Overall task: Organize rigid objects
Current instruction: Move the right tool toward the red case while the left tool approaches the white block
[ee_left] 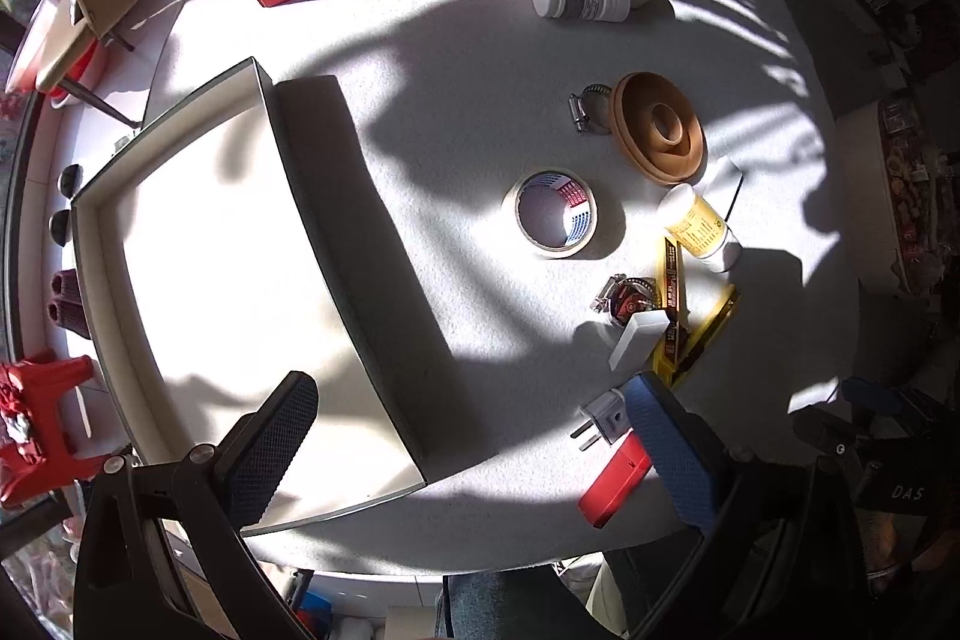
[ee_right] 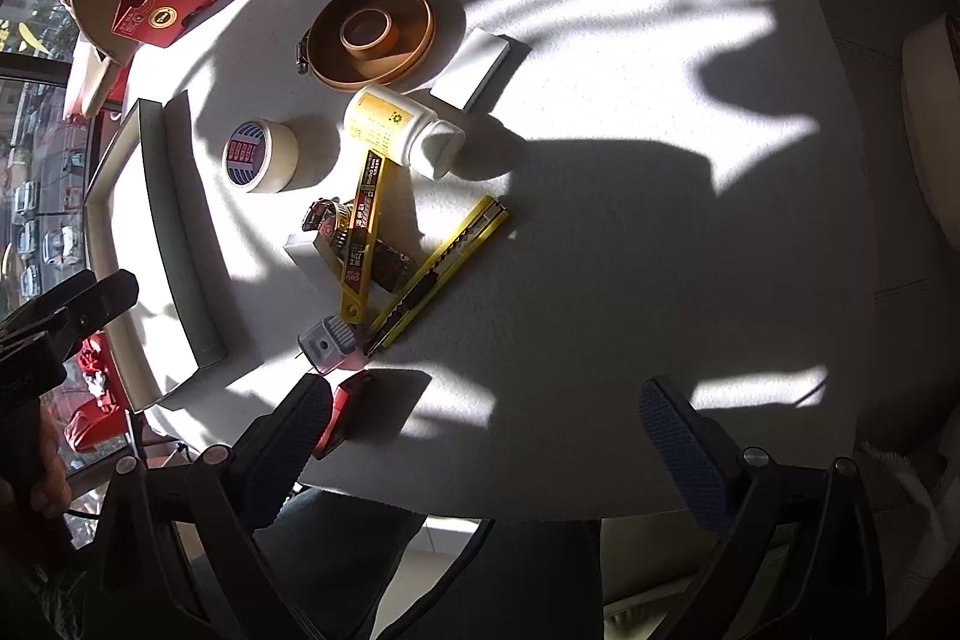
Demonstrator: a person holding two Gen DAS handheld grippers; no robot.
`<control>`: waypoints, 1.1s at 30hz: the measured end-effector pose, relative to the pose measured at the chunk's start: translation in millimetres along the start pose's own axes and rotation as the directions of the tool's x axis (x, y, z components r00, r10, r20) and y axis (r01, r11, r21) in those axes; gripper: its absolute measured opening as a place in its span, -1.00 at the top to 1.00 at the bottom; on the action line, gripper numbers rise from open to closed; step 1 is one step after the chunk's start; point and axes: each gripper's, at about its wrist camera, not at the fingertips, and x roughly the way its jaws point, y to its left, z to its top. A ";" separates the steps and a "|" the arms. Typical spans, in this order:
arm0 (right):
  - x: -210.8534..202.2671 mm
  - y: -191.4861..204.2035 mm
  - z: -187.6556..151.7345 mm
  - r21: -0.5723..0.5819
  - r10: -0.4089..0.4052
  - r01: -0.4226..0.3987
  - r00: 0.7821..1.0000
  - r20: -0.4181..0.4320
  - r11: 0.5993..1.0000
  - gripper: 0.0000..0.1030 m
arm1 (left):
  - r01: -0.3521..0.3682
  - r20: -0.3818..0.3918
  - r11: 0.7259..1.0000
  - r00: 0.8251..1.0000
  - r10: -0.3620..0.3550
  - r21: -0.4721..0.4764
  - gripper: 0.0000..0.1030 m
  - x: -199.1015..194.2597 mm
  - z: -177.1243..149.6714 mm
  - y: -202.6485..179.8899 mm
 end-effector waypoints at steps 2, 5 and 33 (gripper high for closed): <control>4.3 -5.6 -1.8 0.024 0.004 -0.004 1.000 -0.019 1.000 -1.00 | -0.024 -0.009 0.999 1.000 0.024 -0.022 -0.99 3.6 -2.3 7.1; 9.9 -10.9 -4.7 0.049 0.009 -0.007 0.999 -0.043 0.999 -1.00 | -0.053 -0.018 0.999 0.998 0.053 -0.012 -0.99 7.5 -7.6 6.6; 98.8 79.8 -24.6 -0.184 0.038 -0.073 0.981 -0.189 0.980 -1.00 | -0.235 -0.025 0.963 0.970 0.240 0.131 -1.00 91.8 8.0 -50.9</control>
